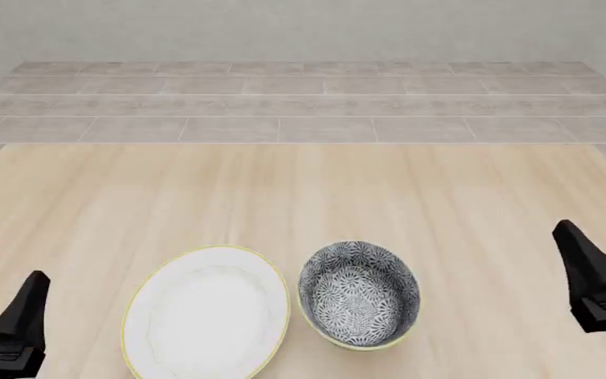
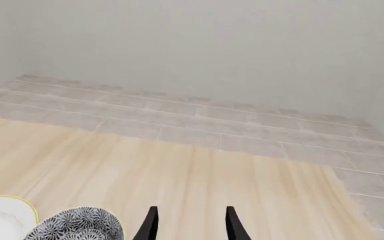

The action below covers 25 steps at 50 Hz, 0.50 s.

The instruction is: Put the bowl on the plate.

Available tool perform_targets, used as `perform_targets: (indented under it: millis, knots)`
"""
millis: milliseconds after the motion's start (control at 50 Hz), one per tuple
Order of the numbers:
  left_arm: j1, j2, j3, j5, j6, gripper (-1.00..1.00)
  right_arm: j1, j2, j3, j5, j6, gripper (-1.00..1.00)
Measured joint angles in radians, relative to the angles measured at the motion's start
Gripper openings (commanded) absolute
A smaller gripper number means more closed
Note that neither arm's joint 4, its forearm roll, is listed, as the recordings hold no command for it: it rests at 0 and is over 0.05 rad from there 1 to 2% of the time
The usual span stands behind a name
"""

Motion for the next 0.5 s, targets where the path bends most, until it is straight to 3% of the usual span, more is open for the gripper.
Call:
perform_targets:
  millis: [120, 500]
  knots:
    - [0.000, 0.000, 0.000, 0.000, 0.000, 1.00, 0.020, 0.079, -0.063, 0.032, -0.012, 1.00]
    - [0.000, 0.000, 0.000, 0.000, 0.000, 1.00, 0.087, 0.329, -0.230, 0.146, 0.147, 1.00]
